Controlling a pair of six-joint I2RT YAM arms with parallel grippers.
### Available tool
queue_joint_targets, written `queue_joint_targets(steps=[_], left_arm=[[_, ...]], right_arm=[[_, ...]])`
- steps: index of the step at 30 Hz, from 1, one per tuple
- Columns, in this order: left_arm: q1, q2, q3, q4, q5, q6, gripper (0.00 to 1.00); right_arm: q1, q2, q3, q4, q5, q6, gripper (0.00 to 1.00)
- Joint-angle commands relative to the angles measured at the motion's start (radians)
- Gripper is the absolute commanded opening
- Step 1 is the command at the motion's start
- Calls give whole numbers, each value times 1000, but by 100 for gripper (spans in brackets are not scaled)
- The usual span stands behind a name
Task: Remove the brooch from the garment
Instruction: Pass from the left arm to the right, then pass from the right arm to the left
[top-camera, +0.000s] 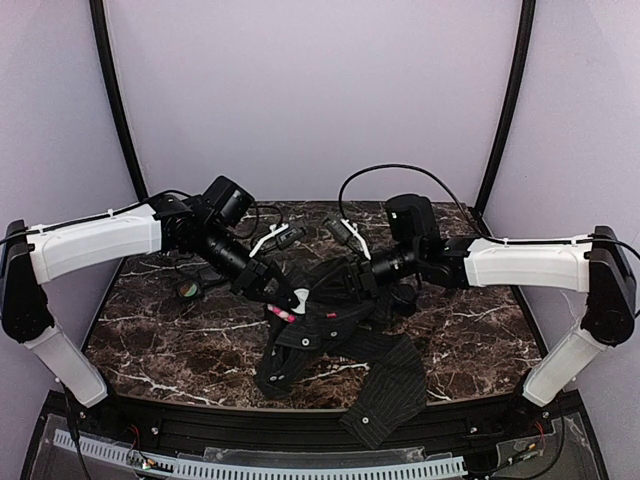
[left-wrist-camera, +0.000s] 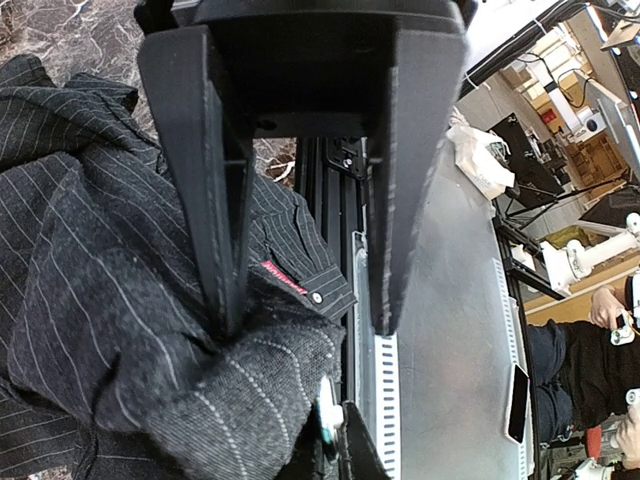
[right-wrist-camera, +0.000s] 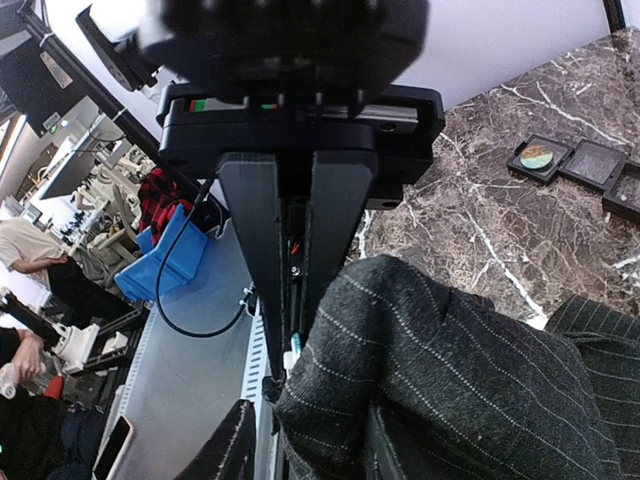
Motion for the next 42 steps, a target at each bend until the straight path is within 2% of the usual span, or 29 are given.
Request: queue_joint_targets(steps=[1, 4, 9, 13, 14, 15, 16, 18, 20, 22, 27, 31, 36, 42], left_arm=[[0, 0, 30, -6, 30, 18, 1], [0, 1, 27, -2, 25, 16, 1], [0, 4, 17, 27, 13, -7, 1], [7, -20, -15, 98, -19, -54, 4], [14, -32, -29, 126, -25, -62, 8], [19, -39, -36, 142, -29, -84, 22], [31, -55, -55, 178, -33, -95, 28], [48, -79, -84, 233, -29, -128, 50], [59, -98, -108, 283, -25, -148, 61], [62, -102, -120, 312, -20, -183, 64], [63, -78, -132, 357, 28, -237, 58], [63, -83, -154, 436, 41, -284, 48], [63, -86, -180, 499, 53, -333, 43], [61, -71, -188, 543, 74, -372, 32]], right_arm=[[20, 19, 25, 63, -25, 23, 33], [27, 25, 23, 74, -22, 30, 24], [35, 32, 19, 97, -16, 45, 0], [34, 6, -28, 180, 36, 86, 0], [33, -10, -48, 221, 58, 106, 0], [30, -28, -72, 260, 90, 128, 0], [27, -45, -99, 305, 122, 150, 0], [20, -82, -147, 387, 194, 196, 0], [19, -113, -184, 446, 246, 222, 0], [19, -130, -209, 504, 278, 244, 0], [18, -144, -233, 553, 327, 269, 0], [20, -138, -236, 565, 350, 278, 0], [23, -116, -228, 575, 344, 282, 0], [32, -91, -211, 567, 347, 277, 0]])
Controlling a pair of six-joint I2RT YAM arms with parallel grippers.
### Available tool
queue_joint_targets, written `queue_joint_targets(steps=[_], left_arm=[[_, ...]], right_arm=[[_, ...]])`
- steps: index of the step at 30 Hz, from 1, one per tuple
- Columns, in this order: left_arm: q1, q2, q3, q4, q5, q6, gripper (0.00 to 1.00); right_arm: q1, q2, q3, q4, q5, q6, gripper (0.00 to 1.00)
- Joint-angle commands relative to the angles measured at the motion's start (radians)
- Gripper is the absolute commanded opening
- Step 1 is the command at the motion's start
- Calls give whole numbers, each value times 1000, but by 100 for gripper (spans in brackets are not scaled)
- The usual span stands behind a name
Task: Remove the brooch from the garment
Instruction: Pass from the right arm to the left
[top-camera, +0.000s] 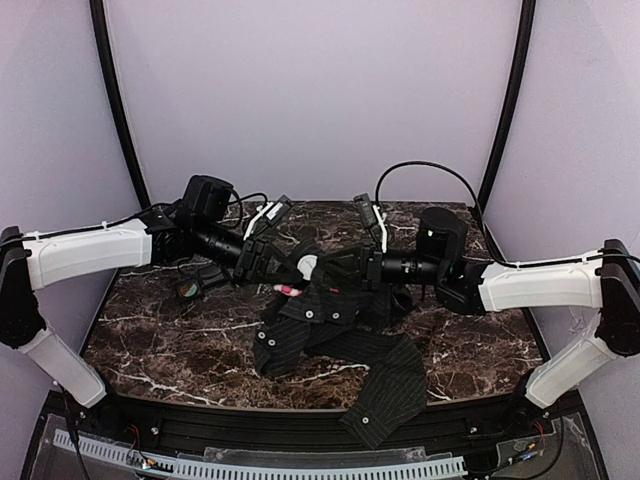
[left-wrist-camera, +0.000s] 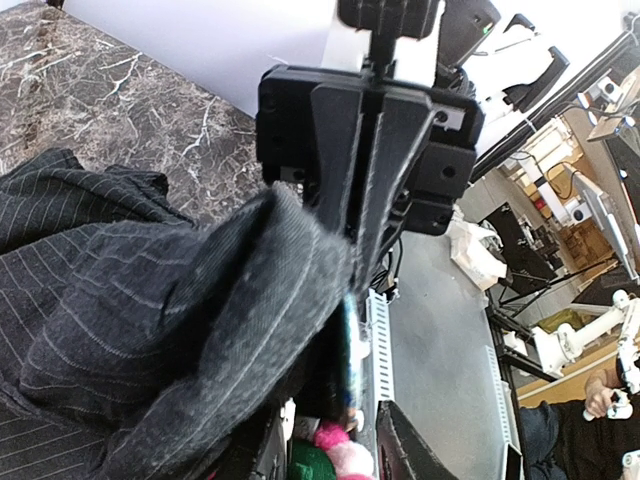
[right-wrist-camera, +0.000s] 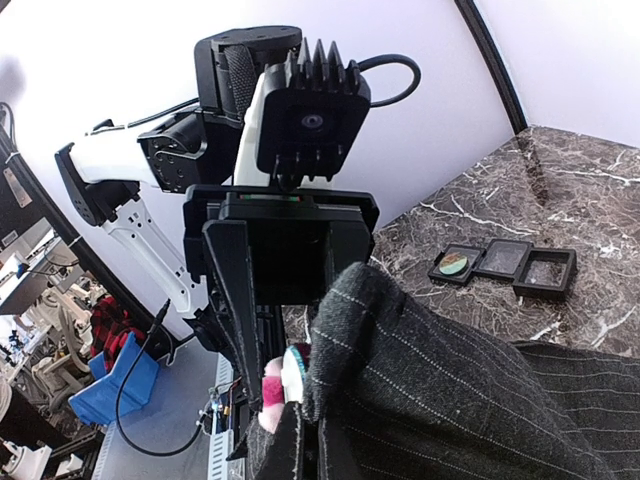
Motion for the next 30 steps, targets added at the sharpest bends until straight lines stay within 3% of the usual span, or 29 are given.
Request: queue_joint_targets(steps=[1, 5, 10, 13, 18, 21, 30], left_arm=[[-3, -8, -17, 67, 35, -42, 30], [-3, -9, -20, 69, 28, -44, 22], [-3, 0, -20, 65, 27, -43, 2], [-2, -4, -20, 61, 18, -33, 1], [-3, -15, -20, 35, 8, -3, 1], [-4, -23, -21, 27, 7, 12, 1], [-9, -26, -21, 17, 3, 25, 1]], right_arm=[[15, 18, 19, 55, 17, 0, 0], [17, 20, 23, 48, 14, -6, 0], [17, 22, 29, 31, -9, -8, 0], [16, 15, 30, 20, -38, -9, 3], [3, 9, 23, 23, -111, 7, 33], [-4, 24, 29, 18, -152, 16, 42], [-8, 75, 63, 8, -184, 30, 38]])
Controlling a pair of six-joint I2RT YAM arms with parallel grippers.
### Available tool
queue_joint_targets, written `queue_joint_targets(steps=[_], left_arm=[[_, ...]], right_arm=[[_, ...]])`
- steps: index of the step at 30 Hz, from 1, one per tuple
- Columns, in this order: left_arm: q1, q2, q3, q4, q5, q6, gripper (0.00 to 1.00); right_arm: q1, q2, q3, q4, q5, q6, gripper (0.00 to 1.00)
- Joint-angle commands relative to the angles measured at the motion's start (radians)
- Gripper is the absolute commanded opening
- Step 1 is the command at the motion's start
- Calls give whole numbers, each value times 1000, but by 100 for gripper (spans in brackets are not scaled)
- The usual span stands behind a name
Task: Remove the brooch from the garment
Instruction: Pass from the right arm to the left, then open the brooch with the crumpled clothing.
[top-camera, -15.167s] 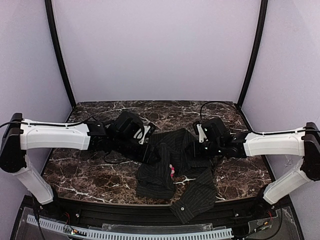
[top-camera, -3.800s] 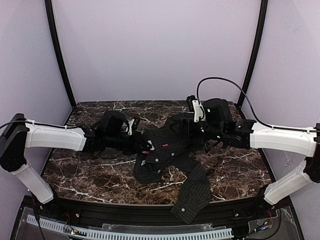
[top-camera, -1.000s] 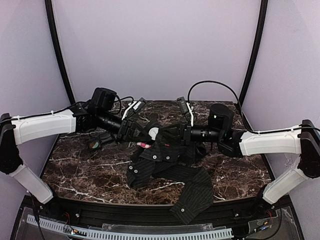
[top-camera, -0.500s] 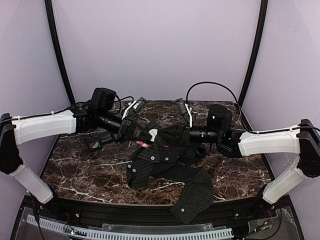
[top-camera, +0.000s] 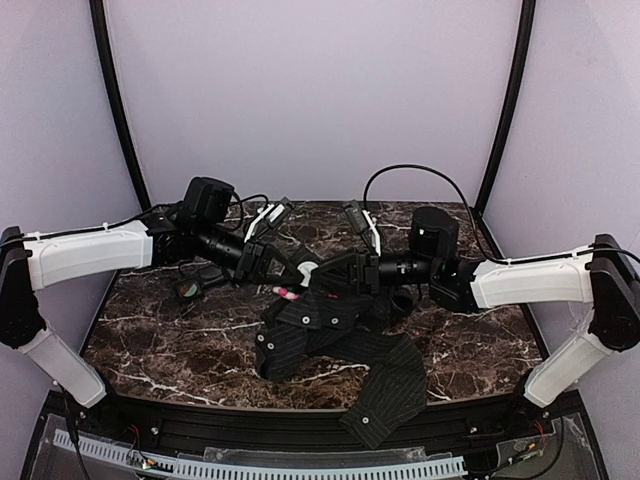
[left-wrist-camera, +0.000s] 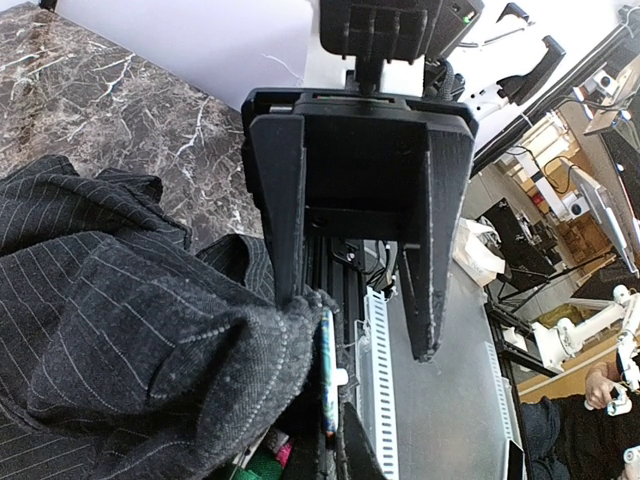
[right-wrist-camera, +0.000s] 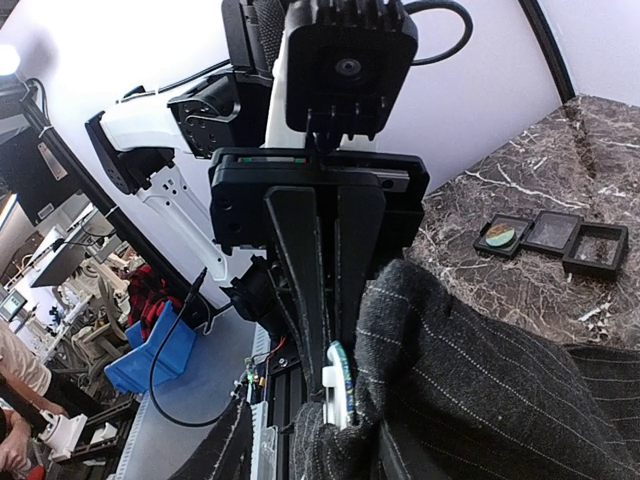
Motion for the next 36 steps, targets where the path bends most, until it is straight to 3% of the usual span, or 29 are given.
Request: queue_joint_targets(steps=[1, 9, 23, 36], left_arm=[[-6, -27, -10, -7, -5, 26, 1], [-8, -29, -9, -14, -14, 30, 1], [-8, -27, -7, -17, -18, 30, 1], [-8, -26, -6, -23, -21, 35, 1]], right_arm=[[-5, 32, 42, 7, -36, 6, 37], [-4, 50, 50, -1, -30, 7, 23], [3, 59, 66, -82, 23, -33, 16], [19, 86, 96, -222, 218, -87, 8]])
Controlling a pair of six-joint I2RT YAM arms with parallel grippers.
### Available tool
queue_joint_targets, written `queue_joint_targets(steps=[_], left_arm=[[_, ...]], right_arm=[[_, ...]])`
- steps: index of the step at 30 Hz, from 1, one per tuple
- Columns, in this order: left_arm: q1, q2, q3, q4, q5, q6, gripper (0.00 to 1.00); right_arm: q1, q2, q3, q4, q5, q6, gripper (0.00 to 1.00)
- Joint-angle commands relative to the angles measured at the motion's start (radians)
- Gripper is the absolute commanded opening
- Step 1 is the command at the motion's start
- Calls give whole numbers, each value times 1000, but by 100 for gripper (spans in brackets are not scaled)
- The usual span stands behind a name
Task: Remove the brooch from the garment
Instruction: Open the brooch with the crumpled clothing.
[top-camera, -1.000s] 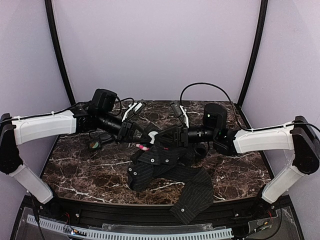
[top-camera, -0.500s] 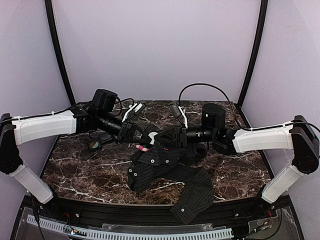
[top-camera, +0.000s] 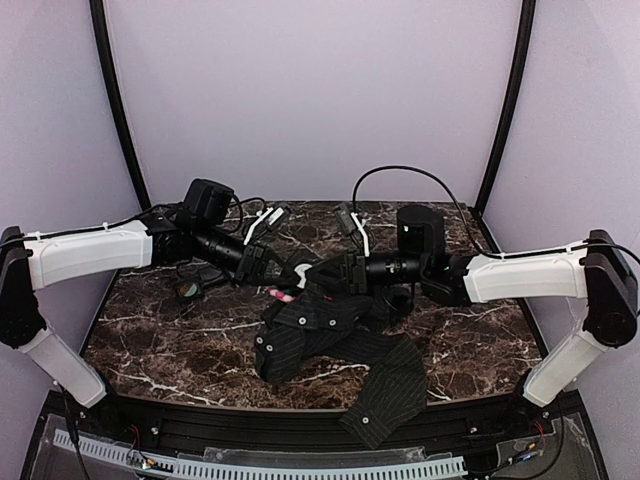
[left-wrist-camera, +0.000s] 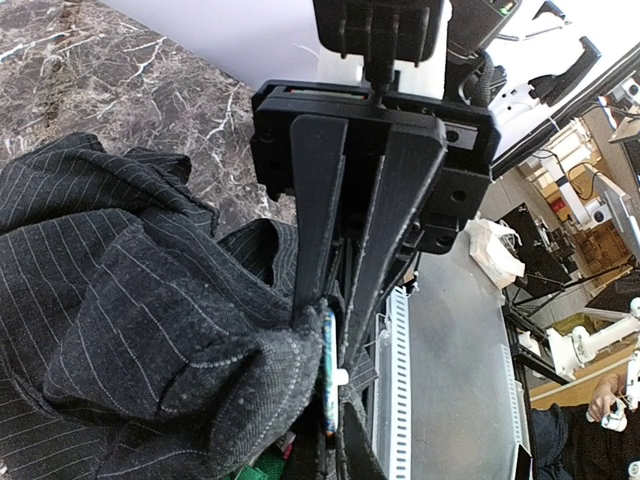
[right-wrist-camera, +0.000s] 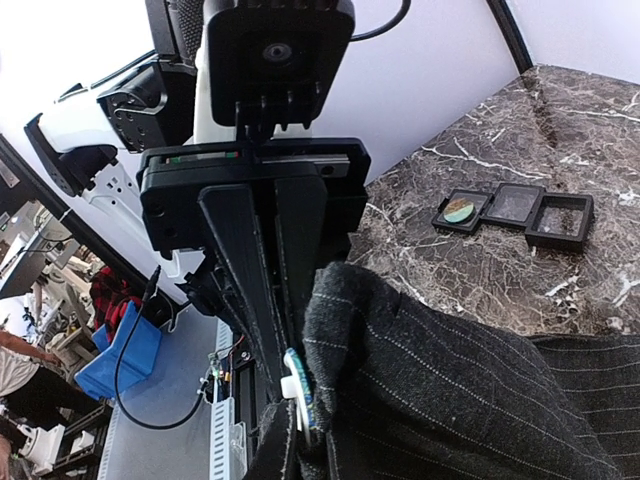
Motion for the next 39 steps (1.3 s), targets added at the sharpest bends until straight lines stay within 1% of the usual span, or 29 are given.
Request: queue_joint_targets(steps=[1, 6, 12, 30, 36, 39], left_arm=[[-12, -25, -3, 23, 34, 20, 1], [-12, -24, -3, 22, 33, 20, 1], [-12, -20, -2, 22, 33, 20, 1], [-12, -13, 2, 15, 14, 16, 1], [-12, 1, 26, -42, -28, 40, 1], [-12, 9, 32, -64, -46, 50, 1]], right_arm=[[11, 39, 28, -79, 135, -36, 7], [16, 59, 43, -101, 163, -46, 6], [18, 76, 53, -112, 158, -56, 6], [35, 92, 73, -106, 80, -90, 11], [34, 75, 63, -91, 65, -84, 17], [33, 62, 57, -81, 65, -79, 23]])
